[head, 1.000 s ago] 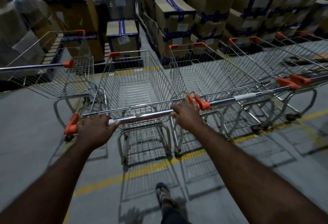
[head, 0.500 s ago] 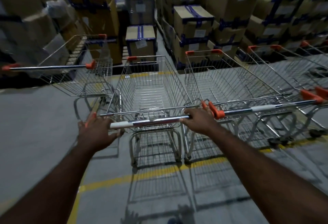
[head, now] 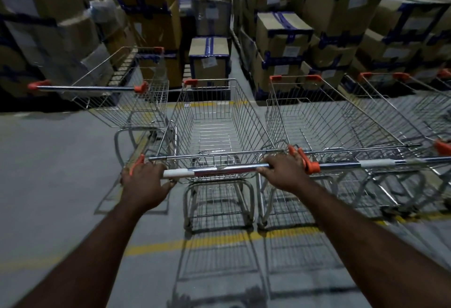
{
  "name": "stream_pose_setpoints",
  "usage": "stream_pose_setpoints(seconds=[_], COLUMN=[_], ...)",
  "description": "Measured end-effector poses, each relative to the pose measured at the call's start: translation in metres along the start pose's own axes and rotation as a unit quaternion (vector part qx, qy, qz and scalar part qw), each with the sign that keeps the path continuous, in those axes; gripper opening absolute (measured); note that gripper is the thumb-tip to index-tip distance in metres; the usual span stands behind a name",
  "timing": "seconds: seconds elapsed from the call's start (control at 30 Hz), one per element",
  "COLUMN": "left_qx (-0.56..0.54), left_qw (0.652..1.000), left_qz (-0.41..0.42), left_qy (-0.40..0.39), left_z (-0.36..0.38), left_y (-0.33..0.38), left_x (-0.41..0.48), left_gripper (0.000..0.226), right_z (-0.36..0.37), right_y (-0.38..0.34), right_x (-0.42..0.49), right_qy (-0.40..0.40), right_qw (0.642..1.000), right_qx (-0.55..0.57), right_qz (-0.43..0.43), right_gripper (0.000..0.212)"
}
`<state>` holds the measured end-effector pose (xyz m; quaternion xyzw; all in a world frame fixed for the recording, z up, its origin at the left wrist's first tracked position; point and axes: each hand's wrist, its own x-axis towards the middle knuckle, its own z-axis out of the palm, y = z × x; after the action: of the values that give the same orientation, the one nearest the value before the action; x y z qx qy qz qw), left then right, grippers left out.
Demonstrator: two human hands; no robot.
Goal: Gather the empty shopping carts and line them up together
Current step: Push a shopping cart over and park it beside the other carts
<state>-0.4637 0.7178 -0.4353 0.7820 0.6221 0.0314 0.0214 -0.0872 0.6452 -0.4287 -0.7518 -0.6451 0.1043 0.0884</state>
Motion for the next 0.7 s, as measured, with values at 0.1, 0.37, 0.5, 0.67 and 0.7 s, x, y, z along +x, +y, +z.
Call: stream_pose_setpoints(seconds=[0.1, 0.37, 0.5, 0.67, 0.7], left_qx=[-0.009, -0.025, -0.025, 0.004, 0.019], left_qw=[1.0, 1.0, 1.0, 1.0, 0.999], left_qz=[0.001, 0.005, 0.002, -0.005, -0.011], left_qy=[0.014, 0.001, -0.011, -0.027, -0.037], left_z=[0.001, -0.002, -0.006, -0.009, -0.011], left_y=[0.003, 0.001, 0.001, 0.003, 0.004], left_x=[-0.004, -0.009, -0.01, -0.007, -0.005], left_gripper=[0.048, 0.047, 0.049, 0.049, 0.048], right_z=[0.0, 0.0, 0.002, 0.001, 0.001], right_y=[0.0, 0.002, 0.001, 0.0, -0.001], right_x=[-0.001, -0.002, -0.004, -0.008, -0.009], right_qy=[0.003, 0.002, 0.007, 0.008, 0.009], right_qw=[1.0, 1.0, 1.0, 1.0, 1.0], right_qx=[-0.009, -0.008, -0.001, -0.007, -0.007], right_qz=[-0.004, -0.007, -0.004, -0.002, -0.002], right_gripper=[0.044, 0.044, 0.042, 0.045, 0.045])
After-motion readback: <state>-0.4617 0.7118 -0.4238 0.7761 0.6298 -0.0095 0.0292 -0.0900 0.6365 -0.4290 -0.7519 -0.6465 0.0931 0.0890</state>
